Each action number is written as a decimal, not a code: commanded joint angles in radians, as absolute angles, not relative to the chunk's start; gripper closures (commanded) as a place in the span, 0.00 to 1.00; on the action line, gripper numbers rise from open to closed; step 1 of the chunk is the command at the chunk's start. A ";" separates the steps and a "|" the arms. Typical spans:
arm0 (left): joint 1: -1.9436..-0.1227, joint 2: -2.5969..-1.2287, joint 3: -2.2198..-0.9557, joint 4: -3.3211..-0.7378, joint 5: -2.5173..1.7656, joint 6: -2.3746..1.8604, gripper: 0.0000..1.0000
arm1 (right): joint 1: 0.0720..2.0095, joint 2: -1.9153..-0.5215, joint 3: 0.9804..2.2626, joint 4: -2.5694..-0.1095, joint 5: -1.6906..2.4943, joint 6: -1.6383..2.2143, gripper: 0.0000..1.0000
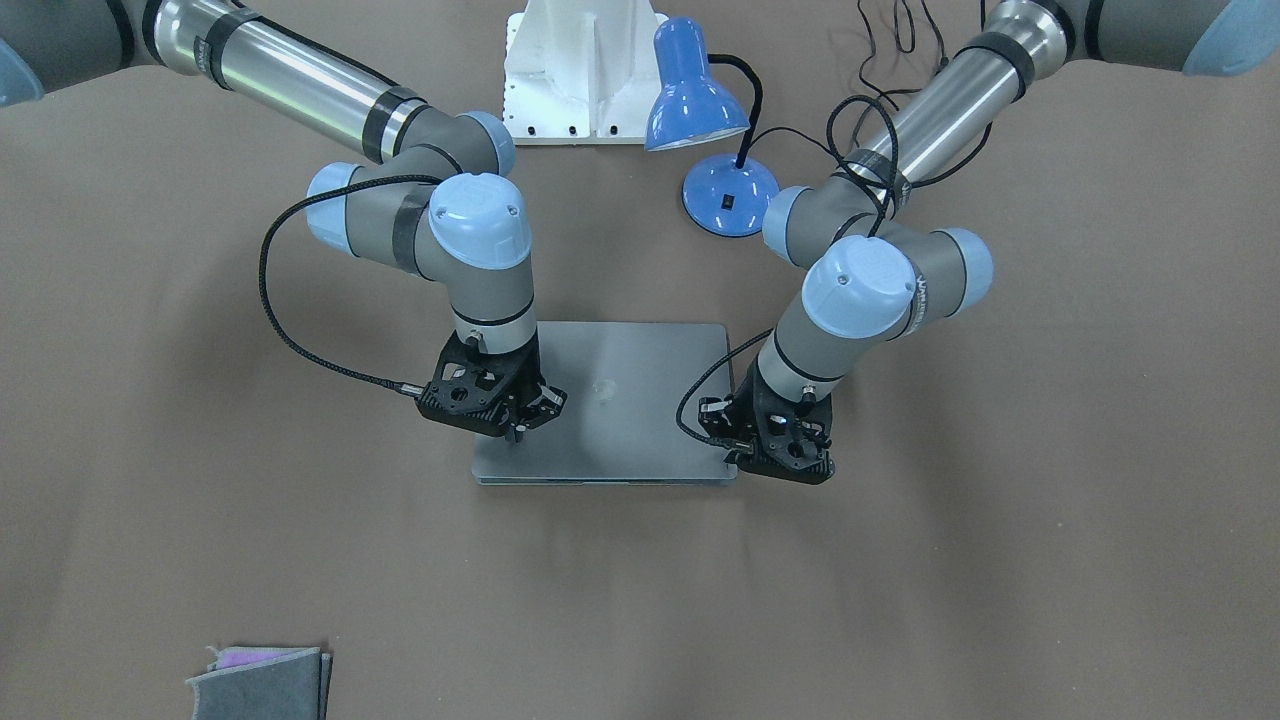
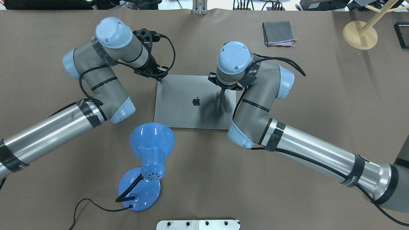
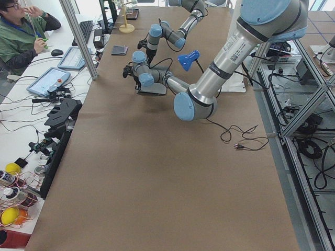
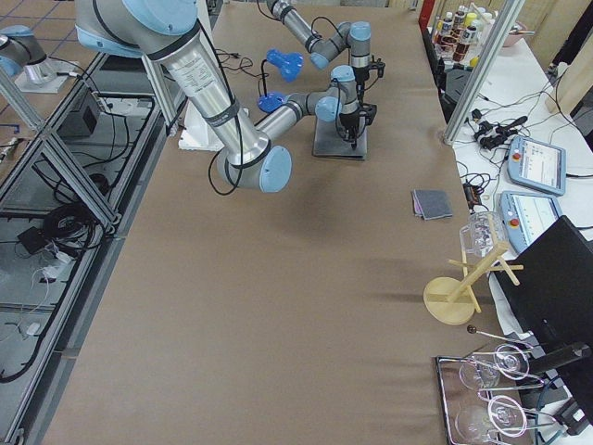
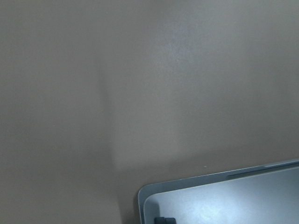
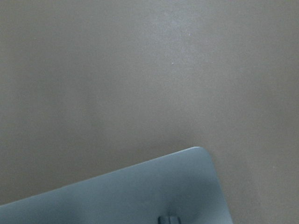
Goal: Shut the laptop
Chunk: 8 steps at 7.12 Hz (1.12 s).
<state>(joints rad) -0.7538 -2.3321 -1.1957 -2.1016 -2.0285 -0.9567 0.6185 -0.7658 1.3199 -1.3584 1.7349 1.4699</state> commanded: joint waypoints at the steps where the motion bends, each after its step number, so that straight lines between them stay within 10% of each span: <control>1: -0.736 -2.332 -1.187 -2.103 -2.006 -0.956 1.00 | 0.620 -0.765 1.319 -1.358 1.735 1.459 1.00; 5: -0.851 -2.326 -1.363 -1.908 -2.178 -0.886 1.00 | 0.776 -0.820 1.418 -1.371 1.958 1.341 1.00; 6: -0.901 -2.324 -1.450 -1.741 -2.215 -0.792 0.80 | 0.837 -0.930 1.525 -1.371 2.029 1.251 1.00; 7: -0.940 -2.281 -1.560 -1.614 -2.223 -0.670 0.15 | 0.889 -1.040 1.628 -1.371 2.064 1.156 0.73; 8: -0.986 -2.202 -1.689 -1.506 -2.229 -0.578 0.02 | 0.926 -1.092 1.676 -1.370 2.054 1.125 0.01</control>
<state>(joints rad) -0.9321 -2.2746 -1.5466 -1.6482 -2.2145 -0.6964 0.8727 -1.0048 1.5940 -1.3709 2.0392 1.1905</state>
